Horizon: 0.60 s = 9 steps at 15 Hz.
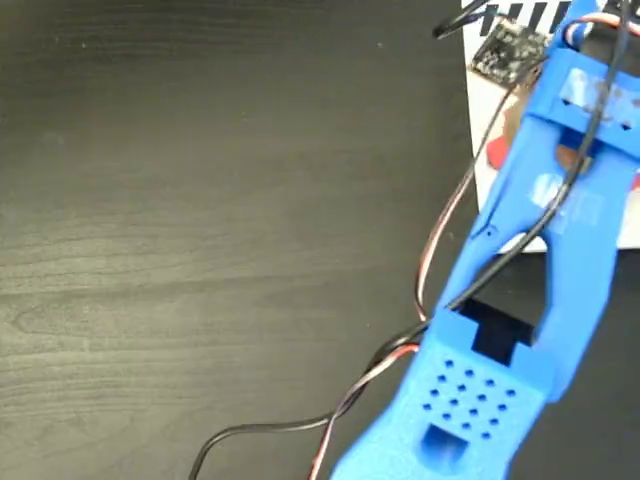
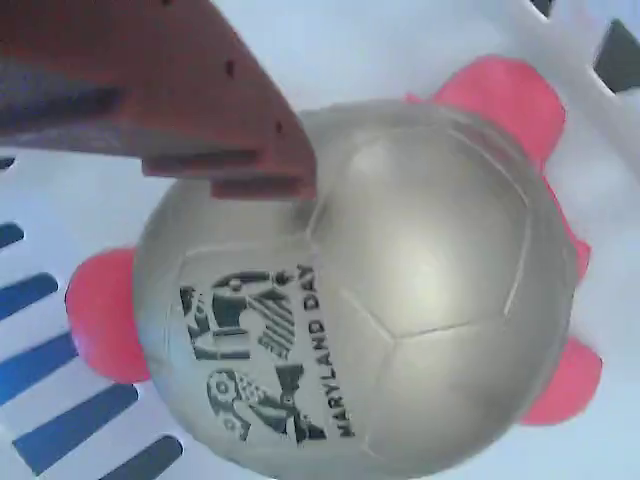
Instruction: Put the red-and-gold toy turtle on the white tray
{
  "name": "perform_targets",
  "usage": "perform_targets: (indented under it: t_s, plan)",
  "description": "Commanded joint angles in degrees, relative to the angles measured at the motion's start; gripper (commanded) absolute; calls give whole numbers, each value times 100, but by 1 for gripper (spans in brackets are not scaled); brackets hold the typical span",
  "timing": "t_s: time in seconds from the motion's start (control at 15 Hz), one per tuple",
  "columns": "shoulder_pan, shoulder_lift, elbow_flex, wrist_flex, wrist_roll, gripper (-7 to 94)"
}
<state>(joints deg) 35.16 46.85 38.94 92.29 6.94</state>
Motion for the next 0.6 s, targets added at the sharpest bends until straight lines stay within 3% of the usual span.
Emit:
perform_targets:
  t_s: [0.0, 0.13, 0.27, 0.4, 0.53]
  plan:
    - [26, 519, -62, -9, 62, 45]
    - [26, 738, -141, -149, 105, 21]
    - [26, 949, -308, -193, 132, 9]
    - [-18, 1169, -457, -176, 149, 0]
    - [-62, 1573, -466, -352, 149, 0]
